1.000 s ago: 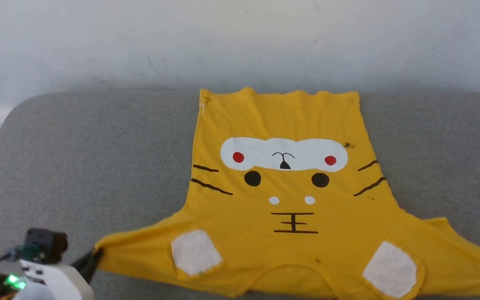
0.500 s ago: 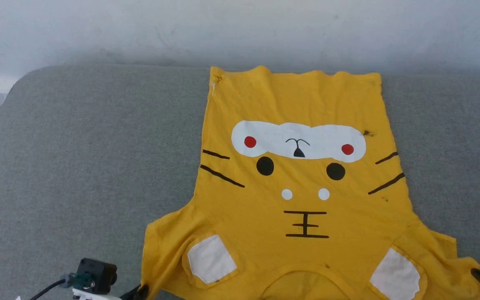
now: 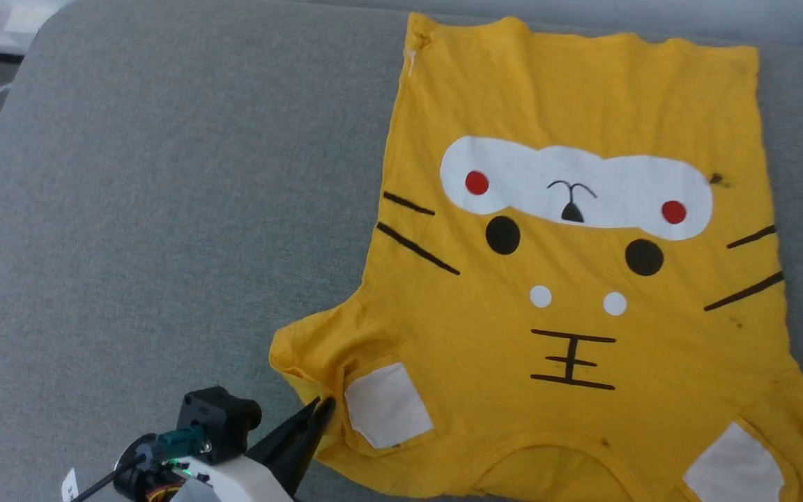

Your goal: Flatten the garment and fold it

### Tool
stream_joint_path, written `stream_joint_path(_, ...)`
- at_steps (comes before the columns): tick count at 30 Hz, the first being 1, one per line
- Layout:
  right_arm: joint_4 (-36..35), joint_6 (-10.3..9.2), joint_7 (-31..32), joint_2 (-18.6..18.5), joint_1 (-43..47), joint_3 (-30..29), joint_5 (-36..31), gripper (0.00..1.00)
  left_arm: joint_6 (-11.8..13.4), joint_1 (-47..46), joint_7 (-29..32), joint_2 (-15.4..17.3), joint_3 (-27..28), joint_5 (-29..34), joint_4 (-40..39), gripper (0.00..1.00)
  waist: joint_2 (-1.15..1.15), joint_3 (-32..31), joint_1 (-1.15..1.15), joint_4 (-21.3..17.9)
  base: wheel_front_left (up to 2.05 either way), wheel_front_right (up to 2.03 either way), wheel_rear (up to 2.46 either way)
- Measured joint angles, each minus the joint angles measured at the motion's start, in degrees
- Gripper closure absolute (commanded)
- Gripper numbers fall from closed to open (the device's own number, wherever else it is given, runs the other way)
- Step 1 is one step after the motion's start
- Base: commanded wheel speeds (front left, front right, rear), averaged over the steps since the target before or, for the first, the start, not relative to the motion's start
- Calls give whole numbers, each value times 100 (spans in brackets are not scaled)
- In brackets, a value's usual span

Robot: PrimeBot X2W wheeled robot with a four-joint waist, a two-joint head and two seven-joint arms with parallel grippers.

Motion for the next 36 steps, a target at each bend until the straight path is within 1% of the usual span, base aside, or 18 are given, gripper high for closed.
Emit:
stream_joint_path(2, 379, 0, 21, -159, -579, 135, -151, 0, 0, -136, -98, -167, -57, 79, -90, 100, 0, 211, 0, 121, 0, 0, 0)
stream_joint_path(7, 1352, 0, 102, -411, -1792, 513, -677, 0, -24, -433, -237, -453, -272, 289, -201, 100, 0, 686, 1, 474, 0, 0, 0)
stream_joint_path(9, 1706, 0, 140, -437, -2210, 636, -865, 0, -19, -486, -335, -616, -304, 314, -202, 100, 0, 852, 0, 630, 0, 0, 0)
stream_joint_path(12, 2197, 0, 140, -472, -2681, 745, -1155, 0, -26, -563, -391, -771, -463, 394, -174, 100, 0, 1058, 0, 878, 0, 0, 0)
stream_joint_path(15, 2636, 0, 131, -614, -2992, 776, -1441, 0, -85, -592, -449, -916, -605, 413, -109, 100, 0, 1239, -1, 1114, 0, 0, 0)
stream_joint_path(19, 3126, 0, -19, -747, -3218, 714, -1664, 0, -135, -643, -546, -1022, -684, 419, 2, 100, 0, 1458, -1, 1378, 0, 0, 0)
stream_joint_path(24, 3359, -1, -190, -955, -3385, 719, -1712, 0, -185, -675, -646, -1090, -701, 416, 109, 100, 0, 1696, -3, 1599, 0, 0, 0)
stream_joint_path(25, 3385, -1, -215, -993, -3420, 723, -1682, 77, -186, -676, -649, -1090, -695, 413, 138, 100, 0, 1736, -3, 1623, 0, 0, 0)
stream_joint_path(26, 3399, -1, -220, -1027, -3445, 746, -1642, 100, -188, -678, -662, -1091, -694, 405, 171, 100, 0, 1770, -3, 1644, 0, 0, 0)
stream_joint_path(28, 3408, 0, -253, -1072, -3462, 812, -1559, 100, -204, -682, -684, -1090, -682, 397, 226, 100, 0, 1796, -2, 1659, 0, 0, 0)
stream_joint_path(31, 3472, 0, -364, -1045, -3420, 935, -1489, 100, -205, -700, -695, -1087, -643, 372, 282, 100, 0, 1754, -2, 1637, 0, 0, 0)
stream_joint_path(36, 3559, -1, -556, -1010, -3133, 1023, -1237, 100, -199, -706, -692, -1038, -581, 366, 393, 100, 0, 1547, -2, 1536, 0, 0, 0)
